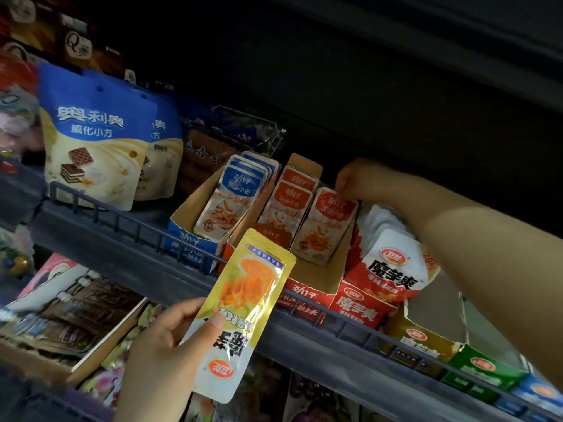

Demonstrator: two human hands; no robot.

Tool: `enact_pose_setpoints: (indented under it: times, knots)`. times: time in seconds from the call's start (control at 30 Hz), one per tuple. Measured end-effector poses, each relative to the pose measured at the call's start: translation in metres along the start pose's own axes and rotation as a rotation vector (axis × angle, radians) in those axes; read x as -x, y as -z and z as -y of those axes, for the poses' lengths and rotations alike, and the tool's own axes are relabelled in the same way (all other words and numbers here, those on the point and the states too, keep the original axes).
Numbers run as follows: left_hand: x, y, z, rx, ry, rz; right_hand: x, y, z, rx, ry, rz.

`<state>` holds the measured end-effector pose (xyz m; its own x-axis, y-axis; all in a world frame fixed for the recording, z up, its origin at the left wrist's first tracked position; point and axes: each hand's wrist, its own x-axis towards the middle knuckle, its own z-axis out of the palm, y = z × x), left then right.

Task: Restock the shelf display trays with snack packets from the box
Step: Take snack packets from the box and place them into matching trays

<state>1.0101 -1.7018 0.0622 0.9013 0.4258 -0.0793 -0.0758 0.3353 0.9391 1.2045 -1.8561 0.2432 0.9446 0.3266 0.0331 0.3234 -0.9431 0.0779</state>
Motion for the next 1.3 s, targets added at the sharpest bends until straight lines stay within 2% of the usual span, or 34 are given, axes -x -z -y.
enact_pose_setpoints:
  times: [0.27, 0.47, 0.53, 0.67, 0.73, 0.83, 0.97, 1.1, 1.2, 1.3]
  knots:
    - [0.003, -0.005, -0.004, 0.054, 0.029, 0.002, 0.008, 0.007, -0.003, -0.15, 0.014, -0.068]
    - [0.01, -0.006, -0.007, 0.067, 0.016, 0.021, 0.031, 0.019, 0.003, -0.116, 0.066, -0.126]
    - [0.012, -0.004, -0.01, 0.058, 0.021, 0.026, 0.042, 0.024, 0.006, -0.138, 0.12, -0.184]
    - [0.019, -0.007, -0.014, 0.184, 0.087, 0.049, 0.076, 0.029, 0.017, -0.229, 0.237, -0.313]
    - [0.027, -0.012, -0.016, 0.227, 0.097, 0.094, 0.099, 0.027, 0.025, -0.247, 0.347, -0.334]
    - [0.041, -0.021, -0.021, 0.232, 0.072, 0.175, 0.137, 0.022, 0.037, -0.269, 0.489, -0.279]
    - [0.064, -0.036, -0.028, 0.041, -0.018, 0.293, 0.18, 0.012, 0.041, -0.155, 0.59, -0.081]
    - [0.089, -0.05, -0.028, -0.153, -0.103, 0.426, 0.21, -0.014, 0.029, -0.104, 0.532, 0.127]
    - [0.1, -0.062, -0.018, -0.253, -0.112, 0.427, 0.23, -0.032, 0.008, -0.199, 0.411, 0.151]
    - [0.107, -0.072, -0.009, -0.247, -0.102, 0.403, 0.249, -0.048, -0.015, -0.341, 0.279, 0.129]
